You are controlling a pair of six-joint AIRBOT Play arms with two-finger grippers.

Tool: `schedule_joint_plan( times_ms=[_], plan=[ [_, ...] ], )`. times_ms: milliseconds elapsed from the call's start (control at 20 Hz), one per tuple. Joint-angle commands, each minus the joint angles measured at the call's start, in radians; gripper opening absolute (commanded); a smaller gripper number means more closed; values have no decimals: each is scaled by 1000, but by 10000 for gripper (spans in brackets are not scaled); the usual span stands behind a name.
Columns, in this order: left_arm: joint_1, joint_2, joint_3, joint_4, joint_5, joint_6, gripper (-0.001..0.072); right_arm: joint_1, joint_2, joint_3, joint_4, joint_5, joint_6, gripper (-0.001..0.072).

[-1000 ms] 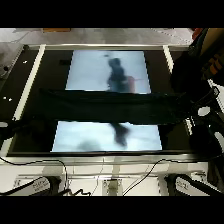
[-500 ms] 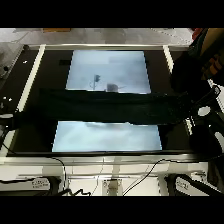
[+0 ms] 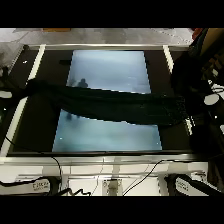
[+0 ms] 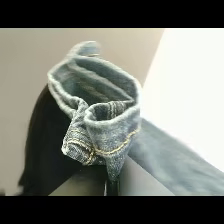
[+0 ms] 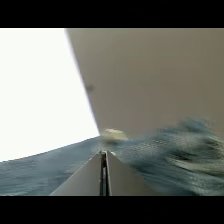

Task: Fold the clothes and pants, and hang the long-sleeved shirts on hangers.

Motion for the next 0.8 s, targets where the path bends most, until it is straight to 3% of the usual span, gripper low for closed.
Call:
schedule_joint_plan(
  times_ms=[0,200,400,750],
  plan=[
    [-54,115,73,37,-98,42,26,128,-2,104,31,50,-10,38],
    [-80,281,73,37,-161,47,27,341,-86,211,31,37,76,37],
    [-113,365,73,32,-249,48,27,554,-313,373,50,34,195,38],
    [-225,353,73,-1,-289,48,28,934,-762,768,248,163,227,37]
  ],
)
